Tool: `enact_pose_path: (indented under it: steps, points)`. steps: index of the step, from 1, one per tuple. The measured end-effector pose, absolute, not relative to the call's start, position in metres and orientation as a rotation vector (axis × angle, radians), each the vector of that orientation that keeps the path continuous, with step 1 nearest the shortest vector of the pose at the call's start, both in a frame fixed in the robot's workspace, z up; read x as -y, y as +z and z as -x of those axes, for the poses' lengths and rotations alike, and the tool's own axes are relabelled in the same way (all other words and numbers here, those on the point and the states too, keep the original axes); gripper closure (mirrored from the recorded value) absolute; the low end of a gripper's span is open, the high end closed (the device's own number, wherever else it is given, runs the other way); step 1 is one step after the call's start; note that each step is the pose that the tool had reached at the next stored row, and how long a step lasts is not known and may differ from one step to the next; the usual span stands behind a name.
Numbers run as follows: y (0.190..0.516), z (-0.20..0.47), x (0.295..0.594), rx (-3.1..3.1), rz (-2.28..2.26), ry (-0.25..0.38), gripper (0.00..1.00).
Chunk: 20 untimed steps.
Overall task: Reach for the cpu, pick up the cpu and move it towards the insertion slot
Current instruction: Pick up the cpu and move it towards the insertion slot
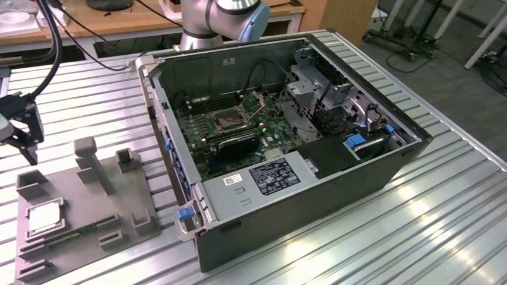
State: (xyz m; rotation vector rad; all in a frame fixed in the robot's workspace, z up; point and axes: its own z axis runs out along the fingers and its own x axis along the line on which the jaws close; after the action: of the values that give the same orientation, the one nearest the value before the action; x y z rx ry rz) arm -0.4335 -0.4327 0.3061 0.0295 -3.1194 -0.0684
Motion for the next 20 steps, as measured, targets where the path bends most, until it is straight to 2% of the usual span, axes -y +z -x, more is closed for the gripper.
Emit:
enact_pose_path:
  steps: [8,20]
  points:
    - [0.299,0.437,0.446,3.120,-0.029,-0.077,0.32]
    - [0.294,0.437,0.450,3.120,-0.031,-0.078,0.32]
